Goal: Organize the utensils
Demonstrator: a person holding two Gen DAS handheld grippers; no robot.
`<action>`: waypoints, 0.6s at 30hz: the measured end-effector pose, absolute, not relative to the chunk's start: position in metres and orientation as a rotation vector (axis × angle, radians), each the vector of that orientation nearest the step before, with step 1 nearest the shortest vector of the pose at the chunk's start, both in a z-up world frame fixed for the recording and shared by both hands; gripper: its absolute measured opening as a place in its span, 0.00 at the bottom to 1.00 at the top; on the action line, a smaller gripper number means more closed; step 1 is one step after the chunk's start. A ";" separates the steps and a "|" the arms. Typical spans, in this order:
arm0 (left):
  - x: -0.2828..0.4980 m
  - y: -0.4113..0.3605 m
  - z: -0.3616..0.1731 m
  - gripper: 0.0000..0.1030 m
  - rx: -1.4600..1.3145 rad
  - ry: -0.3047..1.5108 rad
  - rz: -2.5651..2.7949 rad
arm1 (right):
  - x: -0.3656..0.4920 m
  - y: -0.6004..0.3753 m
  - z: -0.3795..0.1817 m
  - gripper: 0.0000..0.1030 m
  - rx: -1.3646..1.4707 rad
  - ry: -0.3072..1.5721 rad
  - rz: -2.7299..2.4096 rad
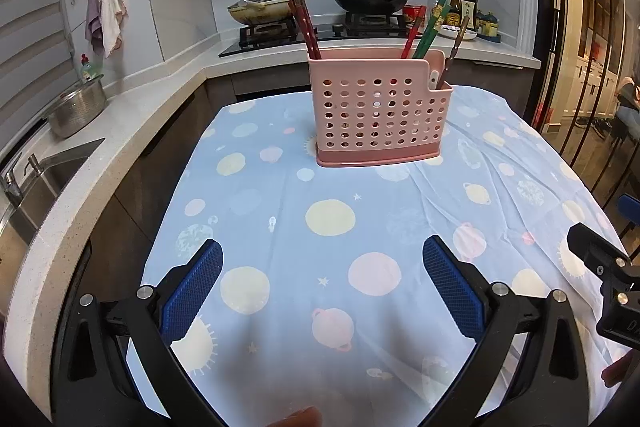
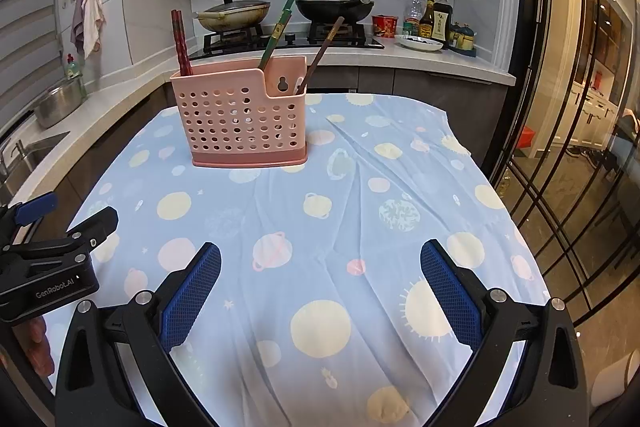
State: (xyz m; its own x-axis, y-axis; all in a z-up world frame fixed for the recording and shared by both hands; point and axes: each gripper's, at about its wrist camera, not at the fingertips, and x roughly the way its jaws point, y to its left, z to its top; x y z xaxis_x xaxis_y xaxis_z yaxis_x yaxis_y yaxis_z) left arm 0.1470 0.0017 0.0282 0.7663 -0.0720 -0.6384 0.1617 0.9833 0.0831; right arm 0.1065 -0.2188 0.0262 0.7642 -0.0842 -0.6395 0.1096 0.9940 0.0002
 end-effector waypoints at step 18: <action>0.144 0.003 0.029 0.93 0.129 0.680 -0.123 | 0.104 -0.221 0.024 0.93 0.045 0.697 -0.112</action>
